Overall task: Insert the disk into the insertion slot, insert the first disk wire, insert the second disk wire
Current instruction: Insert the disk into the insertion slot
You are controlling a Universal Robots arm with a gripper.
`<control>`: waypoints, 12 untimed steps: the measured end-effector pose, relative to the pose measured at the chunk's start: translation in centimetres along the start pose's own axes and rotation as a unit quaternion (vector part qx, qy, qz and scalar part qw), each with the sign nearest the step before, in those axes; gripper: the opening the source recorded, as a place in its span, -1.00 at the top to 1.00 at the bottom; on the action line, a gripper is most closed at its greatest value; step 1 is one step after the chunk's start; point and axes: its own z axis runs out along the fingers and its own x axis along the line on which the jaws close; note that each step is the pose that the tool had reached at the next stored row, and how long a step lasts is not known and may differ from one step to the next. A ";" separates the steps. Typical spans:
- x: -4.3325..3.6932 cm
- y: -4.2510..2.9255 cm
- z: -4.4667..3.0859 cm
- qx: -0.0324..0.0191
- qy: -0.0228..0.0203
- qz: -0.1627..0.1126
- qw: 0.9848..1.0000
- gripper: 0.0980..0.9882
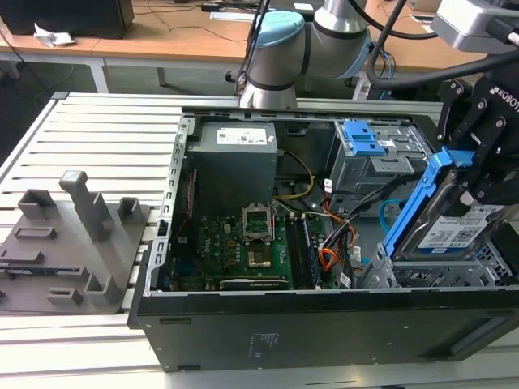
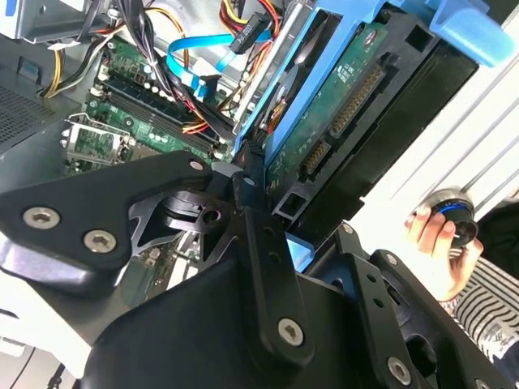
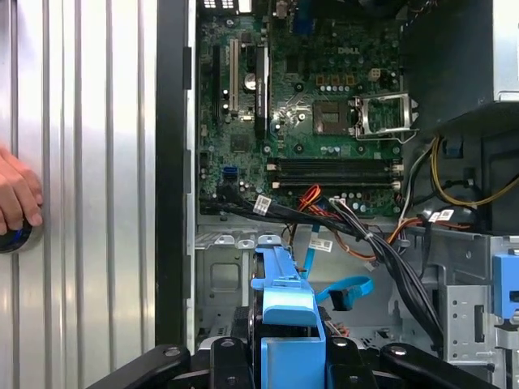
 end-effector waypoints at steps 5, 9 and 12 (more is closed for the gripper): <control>0.00 -0.02 0.54 0.000 0.000 0.000 1.000 0.40; 0.00 -0.04 0.86 0.000 0.000 0.000 1.000 0.40; 0.00 -0.05 1.18 0.000 0.000 0.000 1.000 0.40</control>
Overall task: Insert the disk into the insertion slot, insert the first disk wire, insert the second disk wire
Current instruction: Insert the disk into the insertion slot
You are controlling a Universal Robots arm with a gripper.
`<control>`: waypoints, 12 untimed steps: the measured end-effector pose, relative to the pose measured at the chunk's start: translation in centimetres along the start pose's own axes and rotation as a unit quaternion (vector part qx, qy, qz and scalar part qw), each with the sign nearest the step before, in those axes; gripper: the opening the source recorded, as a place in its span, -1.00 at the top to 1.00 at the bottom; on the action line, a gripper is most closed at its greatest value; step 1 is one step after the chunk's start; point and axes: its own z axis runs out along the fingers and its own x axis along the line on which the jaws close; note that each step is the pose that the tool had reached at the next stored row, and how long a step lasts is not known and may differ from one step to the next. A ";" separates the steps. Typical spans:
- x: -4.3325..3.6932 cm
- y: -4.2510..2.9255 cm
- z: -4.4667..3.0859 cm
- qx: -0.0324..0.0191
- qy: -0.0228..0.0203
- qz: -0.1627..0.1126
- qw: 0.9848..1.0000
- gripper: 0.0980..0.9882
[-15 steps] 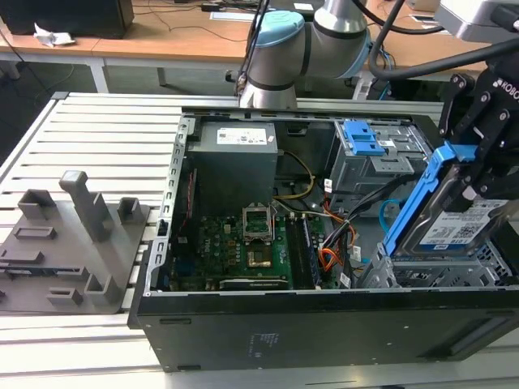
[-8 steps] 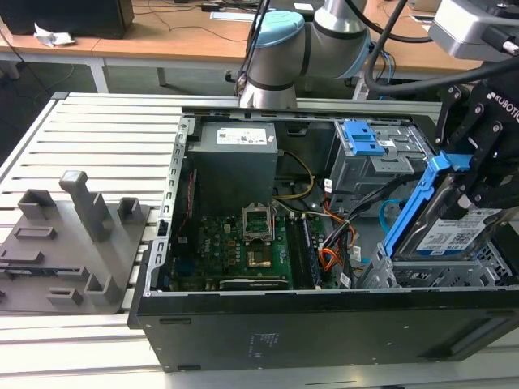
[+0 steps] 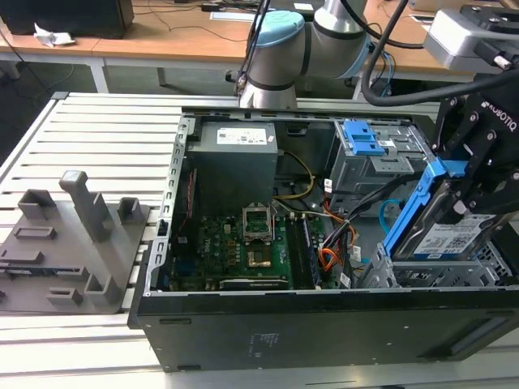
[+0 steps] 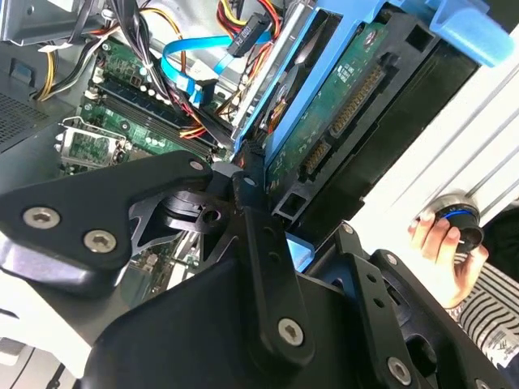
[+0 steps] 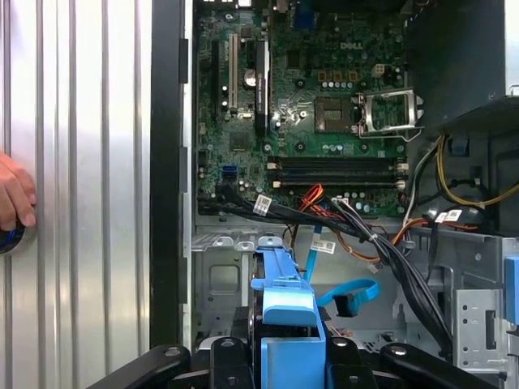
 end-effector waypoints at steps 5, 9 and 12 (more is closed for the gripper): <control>0.00 -0.02 0.48 0.000 0.000 0.000 1.000 0.40; -0.01 -0.03 0.85 0.000 0.000 0.000 1.000 0.40; -0.01 -0.04 1.05 0.000 0.000 0.000 1.000 0.40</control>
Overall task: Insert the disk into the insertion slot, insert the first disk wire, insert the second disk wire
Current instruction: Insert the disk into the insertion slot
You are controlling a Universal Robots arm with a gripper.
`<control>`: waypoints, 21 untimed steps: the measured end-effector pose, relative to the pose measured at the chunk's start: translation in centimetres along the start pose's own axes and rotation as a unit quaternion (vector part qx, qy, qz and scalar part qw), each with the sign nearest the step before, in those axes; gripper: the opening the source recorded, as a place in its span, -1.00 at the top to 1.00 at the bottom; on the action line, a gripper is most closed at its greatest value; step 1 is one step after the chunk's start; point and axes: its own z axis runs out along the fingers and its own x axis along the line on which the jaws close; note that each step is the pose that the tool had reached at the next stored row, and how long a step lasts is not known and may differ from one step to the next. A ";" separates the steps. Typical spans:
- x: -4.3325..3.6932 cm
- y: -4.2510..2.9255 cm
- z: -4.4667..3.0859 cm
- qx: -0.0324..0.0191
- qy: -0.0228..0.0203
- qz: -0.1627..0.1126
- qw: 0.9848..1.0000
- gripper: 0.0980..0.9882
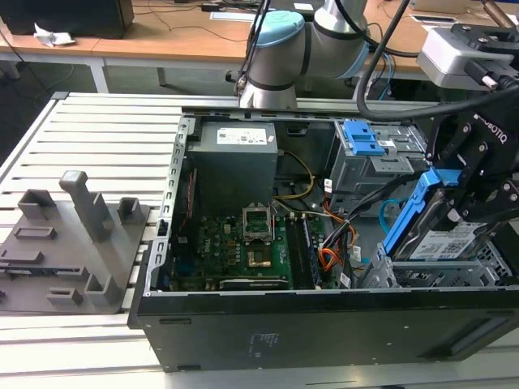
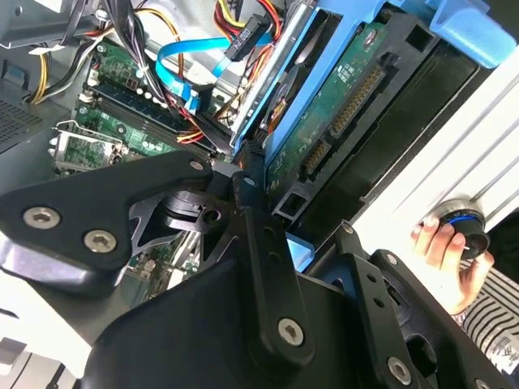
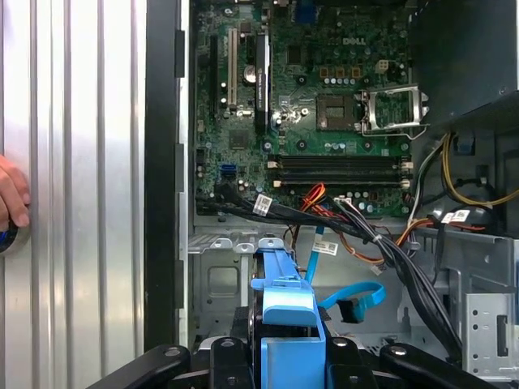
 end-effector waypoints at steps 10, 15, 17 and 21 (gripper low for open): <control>0.00 -0.02 0.46 0.000 0.000 0.000 1.000 0.23; 0.00 -0.02 0.51 0.000 0.000 0.000 1.000 0.82; 0.00 -0.02 0.53 0.000 0.000 0.000 1.000 0.96; 0.00 -0.02 0.56 0.000 0.000 0.000 1.000 0.98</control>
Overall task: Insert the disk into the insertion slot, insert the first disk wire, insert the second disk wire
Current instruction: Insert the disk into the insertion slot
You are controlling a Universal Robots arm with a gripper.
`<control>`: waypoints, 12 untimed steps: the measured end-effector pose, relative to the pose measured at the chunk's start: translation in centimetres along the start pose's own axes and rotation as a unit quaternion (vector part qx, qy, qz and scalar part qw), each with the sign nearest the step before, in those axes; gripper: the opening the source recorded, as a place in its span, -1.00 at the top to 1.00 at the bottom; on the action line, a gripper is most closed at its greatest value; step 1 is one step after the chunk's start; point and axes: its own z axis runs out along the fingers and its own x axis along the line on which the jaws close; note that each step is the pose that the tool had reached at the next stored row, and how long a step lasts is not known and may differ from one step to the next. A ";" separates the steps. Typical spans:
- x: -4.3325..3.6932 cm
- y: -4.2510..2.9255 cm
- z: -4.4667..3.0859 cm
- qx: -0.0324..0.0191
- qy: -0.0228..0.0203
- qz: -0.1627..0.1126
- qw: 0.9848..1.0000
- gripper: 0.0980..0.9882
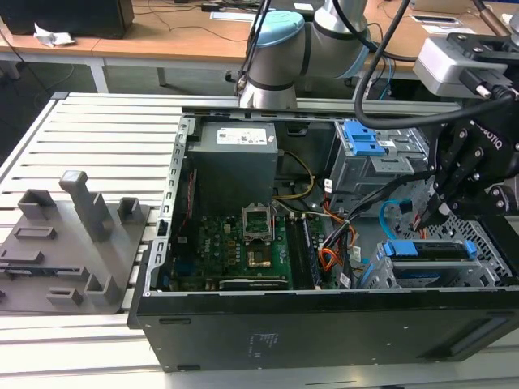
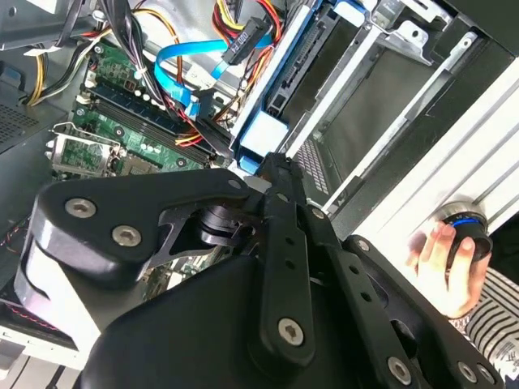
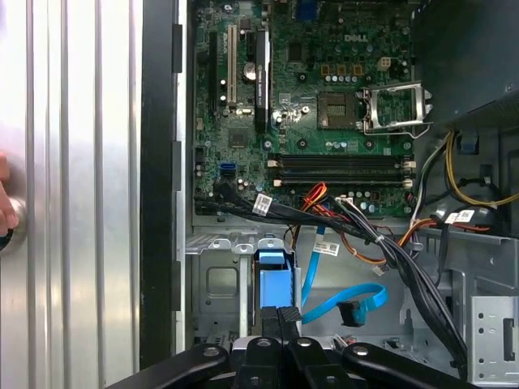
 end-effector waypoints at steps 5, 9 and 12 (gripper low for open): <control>0.00 -0.03 0.05 0.000 0.000 0.000 1.000 0.98; -0.02 -1.16 0.00 -0.001 0.000 0.000 1.000 0.98; -0.04 -2.26 -0.04 -0.002 0.000 0.000 1.000 0.98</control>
